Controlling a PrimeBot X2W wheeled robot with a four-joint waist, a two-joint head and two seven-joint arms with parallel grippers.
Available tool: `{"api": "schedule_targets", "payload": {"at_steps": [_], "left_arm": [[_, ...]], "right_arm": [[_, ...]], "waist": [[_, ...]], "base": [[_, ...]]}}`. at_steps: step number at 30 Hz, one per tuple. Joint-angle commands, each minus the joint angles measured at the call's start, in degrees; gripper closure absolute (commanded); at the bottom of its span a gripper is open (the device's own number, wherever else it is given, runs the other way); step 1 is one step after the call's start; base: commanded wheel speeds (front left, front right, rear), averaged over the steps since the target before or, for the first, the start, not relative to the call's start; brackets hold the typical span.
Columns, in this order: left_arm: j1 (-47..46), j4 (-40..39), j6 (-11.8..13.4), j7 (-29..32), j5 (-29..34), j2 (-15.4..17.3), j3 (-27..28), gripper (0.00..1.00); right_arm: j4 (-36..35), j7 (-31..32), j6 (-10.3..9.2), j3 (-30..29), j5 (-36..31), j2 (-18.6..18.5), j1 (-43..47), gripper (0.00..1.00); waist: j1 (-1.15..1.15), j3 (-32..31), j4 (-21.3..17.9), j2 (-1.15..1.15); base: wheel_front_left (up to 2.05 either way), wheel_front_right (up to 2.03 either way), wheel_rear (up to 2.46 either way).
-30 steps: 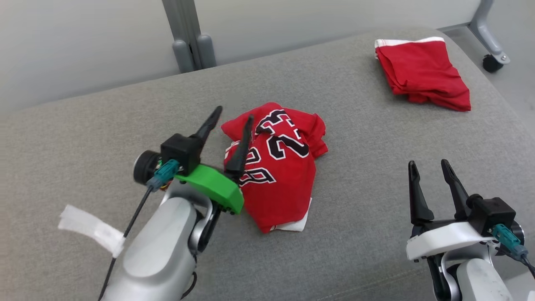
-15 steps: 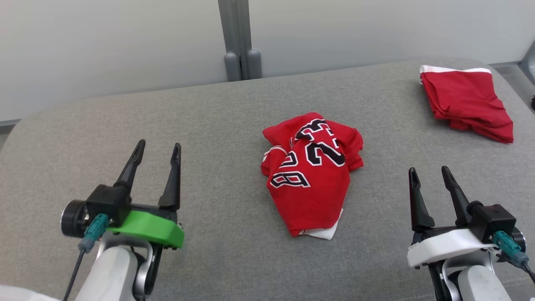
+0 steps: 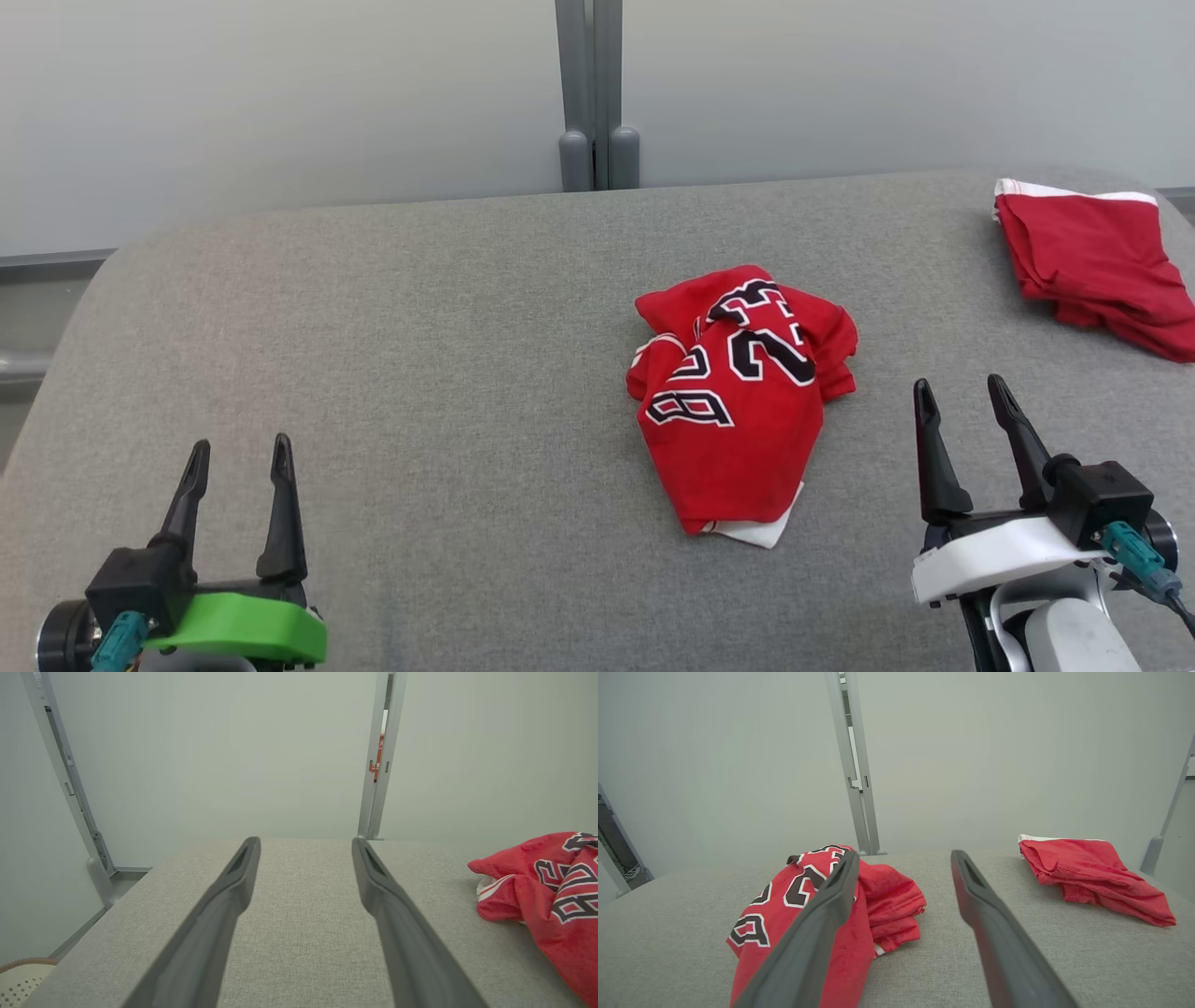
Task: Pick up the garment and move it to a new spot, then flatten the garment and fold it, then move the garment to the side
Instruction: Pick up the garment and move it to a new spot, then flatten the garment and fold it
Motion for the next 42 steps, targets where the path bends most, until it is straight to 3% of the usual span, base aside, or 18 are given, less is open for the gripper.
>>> {"api": "schedule_targets", "payload": {"at_steps": [1, 42], "left_arm": [[1.3, 0.2, -0.3, 0.0, 0.0, -0.3, 0.6, 0.0], [2.4, 2.4, -4.7, 0.0, 4.9, -4.6, 4.7, 0.0]], "right_arm": [[-0.1, -0.2, -0.11, 0.0, -0.3, -0.2, 0.7, 0.0], [1.4, -0.1, -0.11, 1.7, 0.2, -1.2, 1.4, 0.0]], "waist": [[0.0, 0.0, 0.1, 0.0], [0.0, -0.6, -0.7, 0.0]], "base": [[0.0, 0.0, 0.0], [0.0, 0.0, 0.0]]}}
